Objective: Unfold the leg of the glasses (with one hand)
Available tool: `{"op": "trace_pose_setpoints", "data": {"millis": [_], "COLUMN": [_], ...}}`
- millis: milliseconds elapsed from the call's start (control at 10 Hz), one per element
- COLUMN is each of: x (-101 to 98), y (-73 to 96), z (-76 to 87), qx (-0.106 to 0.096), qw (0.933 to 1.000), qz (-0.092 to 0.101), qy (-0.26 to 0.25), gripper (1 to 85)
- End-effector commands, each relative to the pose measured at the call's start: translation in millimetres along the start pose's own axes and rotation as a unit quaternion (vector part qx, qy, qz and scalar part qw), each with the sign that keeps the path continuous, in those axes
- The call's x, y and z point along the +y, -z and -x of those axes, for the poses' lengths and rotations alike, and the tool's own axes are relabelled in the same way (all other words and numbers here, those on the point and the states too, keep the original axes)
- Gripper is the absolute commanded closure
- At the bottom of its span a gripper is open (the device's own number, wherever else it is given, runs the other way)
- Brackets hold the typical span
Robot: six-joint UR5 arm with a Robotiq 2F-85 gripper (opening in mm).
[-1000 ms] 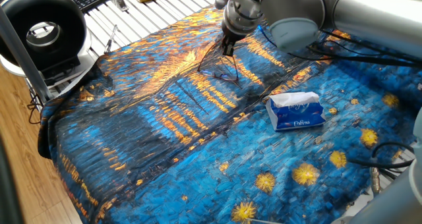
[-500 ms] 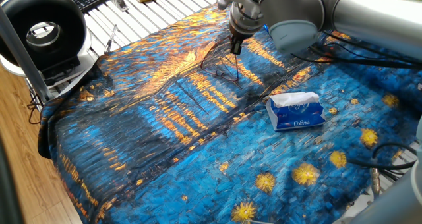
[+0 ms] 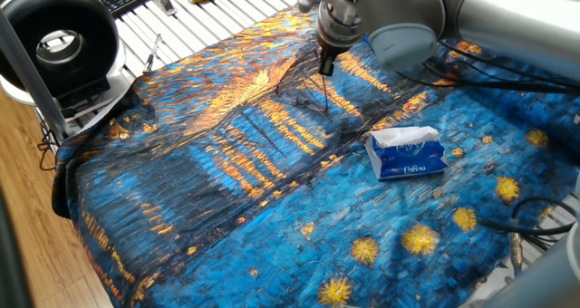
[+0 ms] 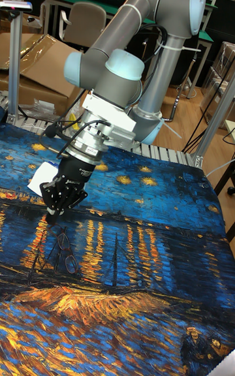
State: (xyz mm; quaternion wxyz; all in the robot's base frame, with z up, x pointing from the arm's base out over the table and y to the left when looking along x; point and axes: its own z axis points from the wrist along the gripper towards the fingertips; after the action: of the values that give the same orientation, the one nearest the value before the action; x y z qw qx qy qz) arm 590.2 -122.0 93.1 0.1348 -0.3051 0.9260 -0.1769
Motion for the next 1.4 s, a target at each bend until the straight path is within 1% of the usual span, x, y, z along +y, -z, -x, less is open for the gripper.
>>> {"op": "trace_pose_setpoints", "data": {"millis": [0, 100, 300, 400, 500, 600, 700, 800, 900, 1000, 1100, 1300], "x": [7.1, 9.3, 9.6, 5.3, 7.6, 14.4, 18.0, 15.0, 5.3, -0.2, -2.3, 3.5], "y": [3.2, 4.0, 4.5, 5.3, 7.0, 9.1, 10.7, 11.5, 14.1, 17.5, 20.6, 30.5], "z": [-6.8, -8.8, -8.3, -9.0, -10.3, -10.9, -12.1, -13.6, -16.4, -15.9, -15.2, -17.9], "qx": [0.014, 0.019, 0.017, 0.016, 0.013, 0.009, 0.009, 0.012, 0.019, 0.022, 0.027, 0.048], "qw": [0.9997, 0.9996, 0.9997, 0.9998, 0.9996, 0.9989, 0.9984, 0.9987, 0.9993, 0.9993, 0.9992, 0.9979], "qz": [0.012, 0.011, 0.012, 0.01, 0.025, 0.046, 0.057, 0.05, 0.032, 0.025, 0.023, 0.034], "qy": [-0.017, -0.017, -0.011, -0.001, 0.004, 0.005, -0.001, -0.002, 0.012, 0.019, 0.016, -0.027], "gripper": [84.3, 84.7, 84.7, 84.7, 83.3, 80.3, 78.7, 83.3, 84.7, 84.7, 84.7, 84.7]}}
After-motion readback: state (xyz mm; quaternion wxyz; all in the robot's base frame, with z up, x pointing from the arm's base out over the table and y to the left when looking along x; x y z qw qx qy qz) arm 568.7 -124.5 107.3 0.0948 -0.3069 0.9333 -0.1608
